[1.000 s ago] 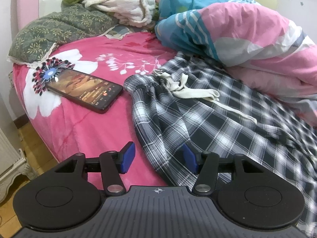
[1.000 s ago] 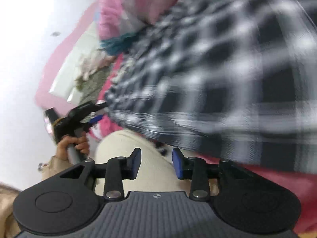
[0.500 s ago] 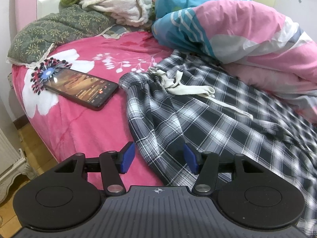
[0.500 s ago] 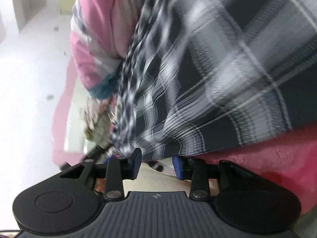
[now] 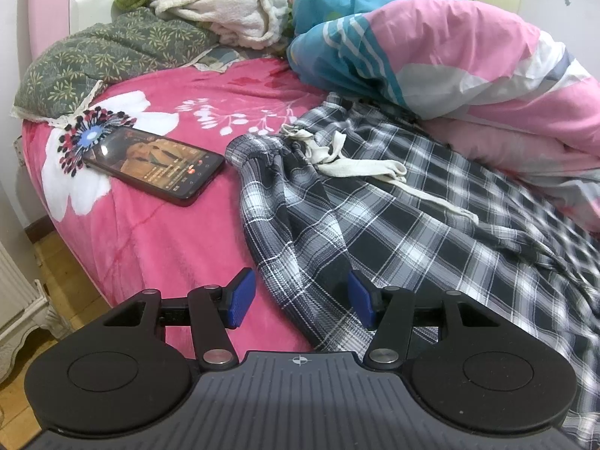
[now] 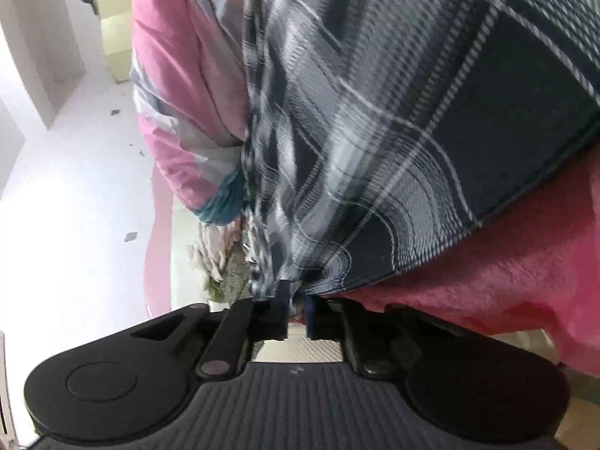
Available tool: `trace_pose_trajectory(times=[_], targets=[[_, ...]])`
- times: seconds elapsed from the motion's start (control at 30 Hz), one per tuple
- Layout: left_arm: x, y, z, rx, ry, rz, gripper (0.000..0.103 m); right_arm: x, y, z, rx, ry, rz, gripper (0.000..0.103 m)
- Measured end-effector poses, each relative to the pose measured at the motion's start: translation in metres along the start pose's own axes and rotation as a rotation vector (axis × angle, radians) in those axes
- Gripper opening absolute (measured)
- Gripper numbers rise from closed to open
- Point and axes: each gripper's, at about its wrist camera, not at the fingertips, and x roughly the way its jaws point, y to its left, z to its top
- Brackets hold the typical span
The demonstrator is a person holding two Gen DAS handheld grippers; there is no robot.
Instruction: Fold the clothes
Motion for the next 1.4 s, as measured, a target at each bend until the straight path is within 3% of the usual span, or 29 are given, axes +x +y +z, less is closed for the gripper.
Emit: trace_pose_trajectory(times=[0.37,0.6,0.8,1.0,1.17,1.27,1.4], targets=[[0.003,0.012,0.003,-0.063,0.004,-0.036,0.063,0.001,0.029,0.011,-0.142,-0.037,0.034,0.0],[0.013,0.025,0.012,-0.13,0.013,-0.022,0.063,0.007,0.052,0.022,-0.241,-0.059,0.051,0.0],[0.026,0.025,0.022,-0.107,0.009,-0.02,0.06,0.017,0.067,0.038,-0.275,-0.088,0.073,0.0],[0.038,0.024,0.024,-0.108,0.029,-0.042,0.045,0.026,0.074,0.049,-0.298,-0.114,0.075,0.0],[0.041,0.024,0.024,-0.106,0.021,-0.053,0.015,0.029,0.076,0.057,-0.319,-0.133,0.068,0.0],[0.04,0.024,0.026,-0.112,0.005,-0.058,0.007,0.03,0.078,0.061,-0.326,-0.149,0.066,0.0],[0.036,0.024,0.031,-0.139,-0.015,-0.082,0.003,0.033,0.083,0.068,-0.336,-0.166,0.074,0.0]])
